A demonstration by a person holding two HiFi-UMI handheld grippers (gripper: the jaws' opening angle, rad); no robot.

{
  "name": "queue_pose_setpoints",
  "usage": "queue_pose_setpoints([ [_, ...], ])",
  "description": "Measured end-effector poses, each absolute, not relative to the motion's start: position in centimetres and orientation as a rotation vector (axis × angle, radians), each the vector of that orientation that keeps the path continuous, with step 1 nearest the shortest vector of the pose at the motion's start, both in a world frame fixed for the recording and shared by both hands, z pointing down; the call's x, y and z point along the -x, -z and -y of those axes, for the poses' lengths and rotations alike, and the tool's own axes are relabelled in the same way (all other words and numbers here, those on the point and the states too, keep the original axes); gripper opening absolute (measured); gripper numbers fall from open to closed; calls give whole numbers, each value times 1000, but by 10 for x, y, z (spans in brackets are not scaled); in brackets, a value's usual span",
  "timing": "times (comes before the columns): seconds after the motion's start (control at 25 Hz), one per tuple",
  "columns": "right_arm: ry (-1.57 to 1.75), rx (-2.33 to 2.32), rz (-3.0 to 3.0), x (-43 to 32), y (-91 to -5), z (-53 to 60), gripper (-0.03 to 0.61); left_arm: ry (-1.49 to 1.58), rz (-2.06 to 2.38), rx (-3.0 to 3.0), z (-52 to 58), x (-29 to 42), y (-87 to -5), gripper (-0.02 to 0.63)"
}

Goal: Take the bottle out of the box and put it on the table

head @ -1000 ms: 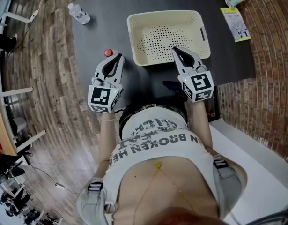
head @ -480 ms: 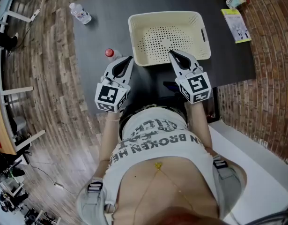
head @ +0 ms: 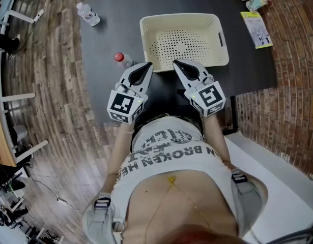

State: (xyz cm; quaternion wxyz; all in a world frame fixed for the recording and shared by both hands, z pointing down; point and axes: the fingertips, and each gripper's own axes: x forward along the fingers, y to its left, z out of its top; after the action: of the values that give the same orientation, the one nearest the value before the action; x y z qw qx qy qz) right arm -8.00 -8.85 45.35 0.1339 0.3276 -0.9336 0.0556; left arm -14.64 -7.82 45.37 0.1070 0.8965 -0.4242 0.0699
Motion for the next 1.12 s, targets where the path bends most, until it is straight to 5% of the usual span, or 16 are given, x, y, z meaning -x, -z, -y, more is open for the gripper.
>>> queue_pose_setpoints([
  [1.12,-27,-931,2926,104,-367,75,8,-90,1242,-2736,70,128,-366,6],
])
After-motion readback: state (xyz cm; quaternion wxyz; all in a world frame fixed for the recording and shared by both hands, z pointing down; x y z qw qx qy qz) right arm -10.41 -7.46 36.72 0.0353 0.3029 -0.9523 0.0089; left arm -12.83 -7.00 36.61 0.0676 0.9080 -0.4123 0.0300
